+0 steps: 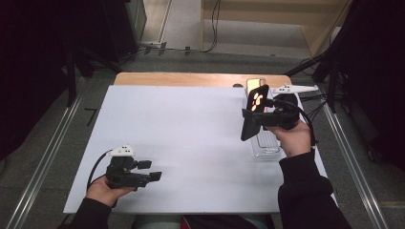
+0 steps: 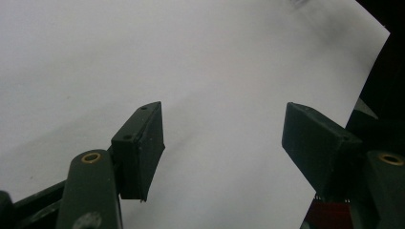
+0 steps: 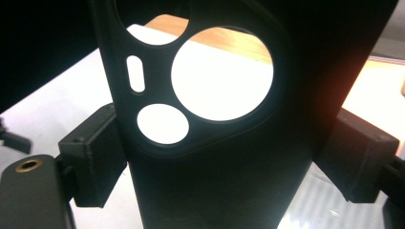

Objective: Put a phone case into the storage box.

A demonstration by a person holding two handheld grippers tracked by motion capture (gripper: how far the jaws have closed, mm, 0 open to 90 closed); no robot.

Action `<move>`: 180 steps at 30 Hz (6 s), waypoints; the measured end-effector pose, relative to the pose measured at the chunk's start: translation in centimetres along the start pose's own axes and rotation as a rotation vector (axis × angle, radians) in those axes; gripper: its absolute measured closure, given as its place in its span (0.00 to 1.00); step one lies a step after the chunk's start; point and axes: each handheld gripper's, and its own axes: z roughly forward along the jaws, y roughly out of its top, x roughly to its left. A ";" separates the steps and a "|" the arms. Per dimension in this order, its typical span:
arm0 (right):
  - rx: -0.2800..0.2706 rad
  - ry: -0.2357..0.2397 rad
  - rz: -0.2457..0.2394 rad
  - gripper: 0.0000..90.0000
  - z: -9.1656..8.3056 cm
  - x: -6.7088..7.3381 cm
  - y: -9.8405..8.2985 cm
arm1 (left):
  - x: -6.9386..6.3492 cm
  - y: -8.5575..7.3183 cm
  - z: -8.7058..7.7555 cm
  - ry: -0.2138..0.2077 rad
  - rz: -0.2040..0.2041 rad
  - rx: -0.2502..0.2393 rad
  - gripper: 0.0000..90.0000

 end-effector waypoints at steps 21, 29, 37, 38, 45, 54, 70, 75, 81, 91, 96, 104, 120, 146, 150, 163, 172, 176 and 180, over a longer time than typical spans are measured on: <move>-0.018 -0.201 0.064 0.13 0.5 -5.1 0.5 | 0.2 0.1 0.5 -0.010 0.002 0.009 0.34; -0.024 -0.261 0.109 0.13 2.1 -7.3 0.5 | -0.1 0.1 0.4 -0.005 0.011 -0.005 0.34; 0.000 -0.318 0.119 0.13 4.5 -8.9 0.2 | -0.2 0.1 0.5 -0.007 0.015 0.005 0.34; -0.004 -0.314 0.132 0.13 4.9 -9.1 0.1 | -0.2 0.1 0.6 -0.008 0.011 0.002 0.34; 0.020 -0.335 0.161 0.13 6.5 -10.5 -0.2 | -0.2 0.2 0.7 -0.016 0.010 0.000 0.34; 0.065 -0.367 0.145 0.13 8.8 -10.8 -0.7 | -0.2 0.2 0.7 -0.014 0.013 0.005 0.34; 0.090 -0.406 0.120 0.12 11.6 -11.0 -0.6 | -0.3 0.4 0.8 -0.019 0.024 0.000 0.34; 0.093 -0.420 0.134 0.12 12.1 -11.4 -0.1 | -0.4 0.3 0.7 -0.018 0.022 -0.003 0.34; 0.094 -0.420 0.151 0.12 12.7 -12.1 0.4 | -0.3 0.3 0.7 -0.018 0.022 -0.003 0.34; 0.103 -0.443 0.141 0.12 14.1 -12.2 1.3 | -0.2 0.3 0.7 -0.020 0.018 -0.004 0.34; 0.101 -0.455 0.141 0.11 14.4 -12.2 1.1 | -0.2 0.3 0.7 -0.021 0.018 -0.005 0.34; 0.105 -0.445 0.111 0.05 14.3 -12.3 1.1 | -0.2 0.3 0.7 -0.020 0.016 -0.006 0.34; 0.079 -0.307 0.144 0.00 11.4 -10.8 2.5 | -0.1 0.3 0.7 -0.014 0.010 -0.002 0.34; 0.186 -0.020 0.039 0.00 10.4 -3.6 1.5 | 0.2 0.4 0.4 -0.016 -0.006 -0.008 0.34; 0.191 0.013 0.030 0.02 10.1 -2.8 1.1 | 0.2 0.4 0.4 -0.017 -0.006 -0.007 0.34; 0.222 0.119 0.002 0.14 9.6 -1.2 -0.3 | 0.4 0.5 0.3 -0.022 -0.004 -0.008 0.34; 0.260 0.146 -0.050 0.15 9.1 0.2 -1.3 | 0.4 0.7 0.3 -0.033 0.004 -0.011 0.34; 0.274 0.162 -0.079 0.15 8.8 0.7 -1.8 | 0.4 0.8 0.3 -0.036 0.005 -0.010 0.34; 0.270 0.188 -0.069 0.15 8.5 1.0 -2.5 | 0.3 0.8 0.3 -0.045 0.010 -0.014 0.34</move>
